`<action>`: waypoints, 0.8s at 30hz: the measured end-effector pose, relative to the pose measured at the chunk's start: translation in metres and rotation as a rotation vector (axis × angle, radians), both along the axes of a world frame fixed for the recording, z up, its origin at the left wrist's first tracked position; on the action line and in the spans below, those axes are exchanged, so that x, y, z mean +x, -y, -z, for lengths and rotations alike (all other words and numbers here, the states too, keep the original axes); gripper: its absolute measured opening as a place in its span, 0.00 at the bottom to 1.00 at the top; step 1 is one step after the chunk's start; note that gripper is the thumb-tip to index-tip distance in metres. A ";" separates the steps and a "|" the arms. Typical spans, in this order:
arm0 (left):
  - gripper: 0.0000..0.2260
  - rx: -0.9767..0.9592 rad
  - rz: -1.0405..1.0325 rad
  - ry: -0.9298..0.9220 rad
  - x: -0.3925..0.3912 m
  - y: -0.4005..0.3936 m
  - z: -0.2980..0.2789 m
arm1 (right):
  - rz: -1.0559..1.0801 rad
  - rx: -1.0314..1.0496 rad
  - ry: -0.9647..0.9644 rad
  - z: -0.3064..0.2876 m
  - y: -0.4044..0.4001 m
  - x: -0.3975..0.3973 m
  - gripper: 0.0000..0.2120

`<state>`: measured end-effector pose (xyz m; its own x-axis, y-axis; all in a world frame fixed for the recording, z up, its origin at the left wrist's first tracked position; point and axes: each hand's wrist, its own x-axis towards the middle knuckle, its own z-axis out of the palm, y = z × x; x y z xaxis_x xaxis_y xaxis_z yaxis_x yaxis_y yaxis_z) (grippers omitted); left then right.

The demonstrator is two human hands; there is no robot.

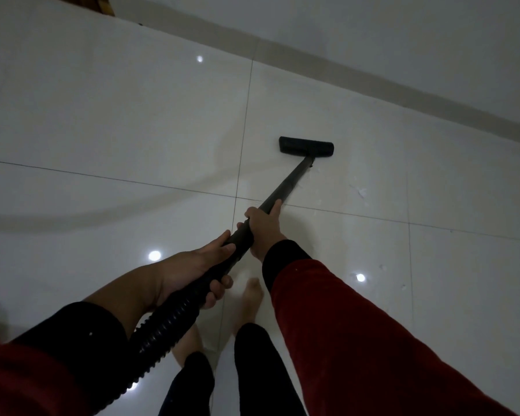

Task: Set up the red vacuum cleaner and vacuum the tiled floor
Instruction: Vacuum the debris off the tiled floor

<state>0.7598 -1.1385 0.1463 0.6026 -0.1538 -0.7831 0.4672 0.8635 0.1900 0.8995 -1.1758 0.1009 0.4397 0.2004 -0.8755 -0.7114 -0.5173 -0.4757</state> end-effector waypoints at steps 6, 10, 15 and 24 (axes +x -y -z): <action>0.14 0.015 0.005 -0.007 -0.024 0.038 -0.006 | 0.011 0.015 -0.006 -0.004 0.037 -0.024 0.38; 0.19 0.031 0.007 0.015 -0.036 0.064 0.000 | 0.009 0.017 0.000 -0.001 0.061 -0.035 0.38; 0.20 0.048 -0.020 0.010 -0.050 0.106 0.004 | -0.021 0.033 -0.012 0.001 0.099 -0.048 0.39; 0.20 0.090 -0.010 -0.026 -0.079 0.157 -0.005 | -0.038 0.070 -0.057 -0.002 0.150 -0.076 0.39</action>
